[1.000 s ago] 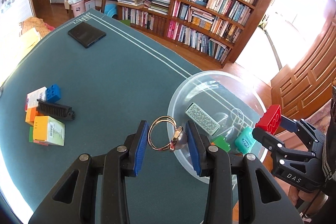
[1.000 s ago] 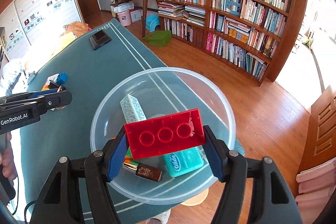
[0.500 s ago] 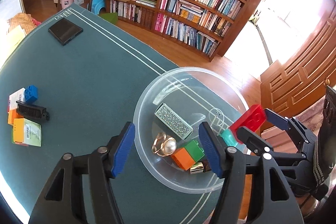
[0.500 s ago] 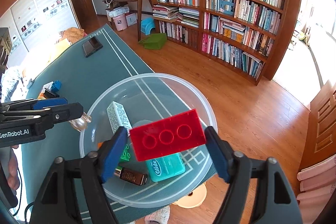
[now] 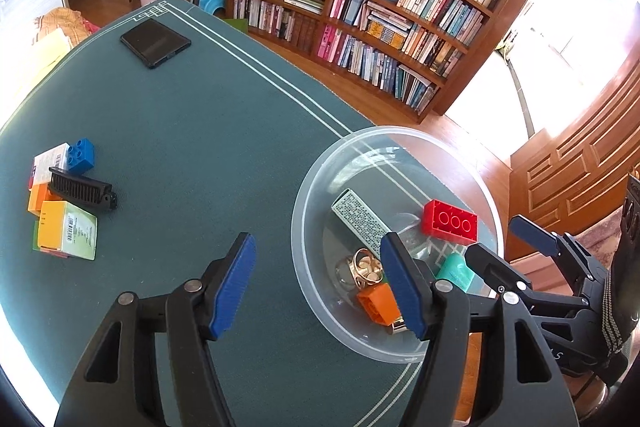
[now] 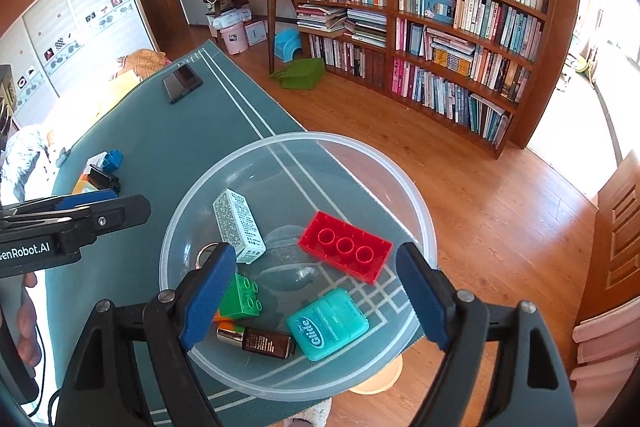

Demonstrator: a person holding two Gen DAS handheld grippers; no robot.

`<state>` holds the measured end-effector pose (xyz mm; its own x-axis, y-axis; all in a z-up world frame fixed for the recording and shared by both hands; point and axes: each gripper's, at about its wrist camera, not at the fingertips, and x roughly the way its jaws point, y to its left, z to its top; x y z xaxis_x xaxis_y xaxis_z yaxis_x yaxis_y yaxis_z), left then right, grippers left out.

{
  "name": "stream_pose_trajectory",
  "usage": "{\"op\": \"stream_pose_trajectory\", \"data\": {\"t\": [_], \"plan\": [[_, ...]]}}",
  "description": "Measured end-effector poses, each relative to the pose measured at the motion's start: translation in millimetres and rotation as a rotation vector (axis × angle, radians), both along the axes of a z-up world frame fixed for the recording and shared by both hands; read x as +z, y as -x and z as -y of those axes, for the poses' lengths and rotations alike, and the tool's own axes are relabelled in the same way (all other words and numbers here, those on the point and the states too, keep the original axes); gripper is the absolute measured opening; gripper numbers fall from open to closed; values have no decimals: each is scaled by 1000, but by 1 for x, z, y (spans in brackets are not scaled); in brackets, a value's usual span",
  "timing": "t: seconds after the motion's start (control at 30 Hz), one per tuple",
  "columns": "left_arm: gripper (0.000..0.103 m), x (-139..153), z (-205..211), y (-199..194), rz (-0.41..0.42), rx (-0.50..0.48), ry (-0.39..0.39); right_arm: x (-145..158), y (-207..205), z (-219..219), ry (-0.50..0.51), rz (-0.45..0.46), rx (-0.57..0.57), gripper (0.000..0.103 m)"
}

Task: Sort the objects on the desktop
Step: 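Release the red brick into the bowl with the right gripper while the left gripper drops the ring in, then move both grippers back from the bowl to the remaining items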

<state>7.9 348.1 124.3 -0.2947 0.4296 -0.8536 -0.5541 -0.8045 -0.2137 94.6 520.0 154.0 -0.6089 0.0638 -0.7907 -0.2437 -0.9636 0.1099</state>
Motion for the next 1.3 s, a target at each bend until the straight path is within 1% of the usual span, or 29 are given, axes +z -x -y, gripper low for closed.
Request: {"op": "stream_pose_trajectory", "data": {"t": [0.3,0.57,0.93,1.3], "plan": [[68,-3,18,6,11,44,8,0,9,16,-4,3,39,86],[68,-9,49,15,25,109,15,0,22,38,-3,8,94,86],[68,-21,114,30,63,252,25,-5,44,86,-24,29,209,86],[68,-33,188,46,88,397,47,-6,71,132,-8,39,285,86]]}}
